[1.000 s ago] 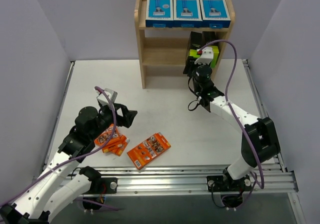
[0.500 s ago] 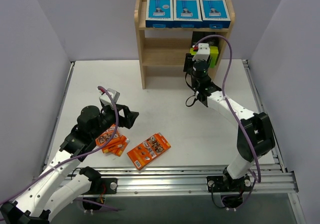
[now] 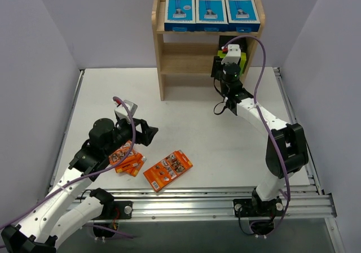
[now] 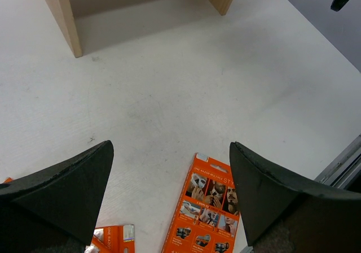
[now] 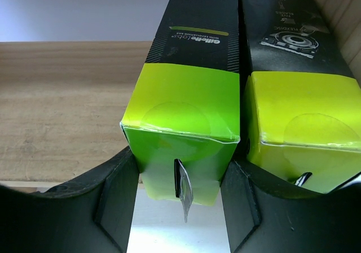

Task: Place and organize the shaving razors onto the shelf
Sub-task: Place the shaving razor onto shelf

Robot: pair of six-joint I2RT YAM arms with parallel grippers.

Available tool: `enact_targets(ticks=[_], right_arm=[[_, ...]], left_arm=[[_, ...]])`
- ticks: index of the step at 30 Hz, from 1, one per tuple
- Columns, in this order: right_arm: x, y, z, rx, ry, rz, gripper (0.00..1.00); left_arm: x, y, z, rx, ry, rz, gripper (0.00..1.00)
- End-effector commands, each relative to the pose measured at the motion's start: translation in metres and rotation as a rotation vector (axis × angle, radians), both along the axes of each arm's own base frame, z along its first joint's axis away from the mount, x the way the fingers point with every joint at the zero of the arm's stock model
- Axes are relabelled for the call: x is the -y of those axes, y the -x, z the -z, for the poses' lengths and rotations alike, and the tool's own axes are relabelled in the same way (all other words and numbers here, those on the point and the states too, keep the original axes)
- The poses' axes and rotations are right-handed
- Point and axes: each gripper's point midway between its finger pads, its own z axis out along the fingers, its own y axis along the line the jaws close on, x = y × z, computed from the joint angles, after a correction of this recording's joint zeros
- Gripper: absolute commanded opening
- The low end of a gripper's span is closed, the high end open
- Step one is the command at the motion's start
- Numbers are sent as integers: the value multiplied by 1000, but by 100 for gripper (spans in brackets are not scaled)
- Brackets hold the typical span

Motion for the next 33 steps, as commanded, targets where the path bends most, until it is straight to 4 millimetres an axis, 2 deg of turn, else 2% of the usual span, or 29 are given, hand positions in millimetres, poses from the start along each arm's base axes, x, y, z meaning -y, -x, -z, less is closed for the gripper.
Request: enact_targets(ticks=[1,5,17,22,25,33], right_arm=[[26,-6,-13,21,-3,81,4],[31,-4,-7,16,-10,106,4],[57,-7,-11,13,35,125,6],[59,-7,-12,13,46,106,15],[57,-7,-12,6,46,92,25],[56,-5,-20,18,24,89,34]], left_arm=[[3,0,-22,47,17,22,93],[4,0,-20,44,17,30,93],[6,0,-19,37,16,36,93],[6,0,-18,34,15,39,93],[7,1,-18,31,14,42,93],[7,1,-18,30,16,46,93]])
